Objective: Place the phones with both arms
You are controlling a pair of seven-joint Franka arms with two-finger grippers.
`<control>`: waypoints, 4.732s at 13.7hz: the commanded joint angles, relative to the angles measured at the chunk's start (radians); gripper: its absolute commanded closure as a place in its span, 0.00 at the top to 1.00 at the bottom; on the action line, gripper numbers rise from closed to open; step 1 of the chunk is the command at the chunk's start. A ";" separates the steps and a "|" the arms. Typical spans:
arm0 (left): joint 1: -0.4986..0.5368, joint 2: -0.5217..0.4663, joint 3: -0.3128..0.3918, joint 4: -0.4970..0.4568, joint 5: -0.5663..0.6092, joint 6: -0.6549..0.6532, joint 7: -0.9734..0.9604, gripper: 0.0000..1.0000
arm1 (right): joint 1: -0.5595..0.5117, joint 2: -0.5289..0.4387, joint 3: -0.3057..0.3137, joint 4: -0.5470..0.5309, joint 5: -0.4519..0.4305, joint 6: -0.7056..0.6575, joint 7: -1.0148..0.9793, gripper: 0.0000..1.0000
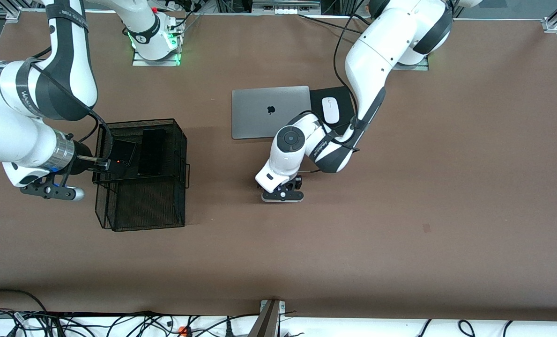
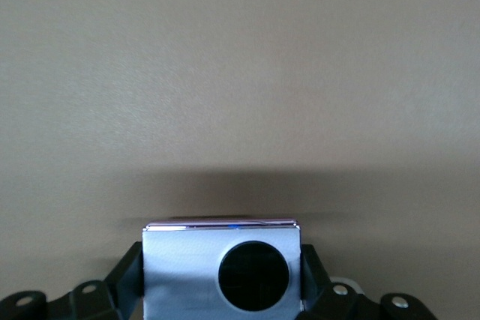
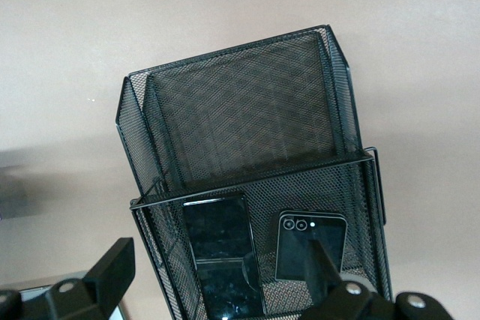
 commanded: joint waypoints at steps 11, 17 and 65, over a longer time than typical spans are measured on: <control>-0.005 -0.053 0.051 0.051 0.014 -0.161 0.029 1.00 | 0.005 0.002 -0.001 0.002 -0.010 -0.014 0.017 1.00; 0.146 -0.190 0.034 0.030 0.020 -0.399 0.097 1.00 | 0.080 0.038 0.017 0.063 0.000 -0.001 0.195 1.00; 0.659 -0.915 0.048 -0.355 -0.058 -0.758 0.701 1.00 | 0.352 0.653 0.295 0.319 -0.149 0.605 0.560 0.27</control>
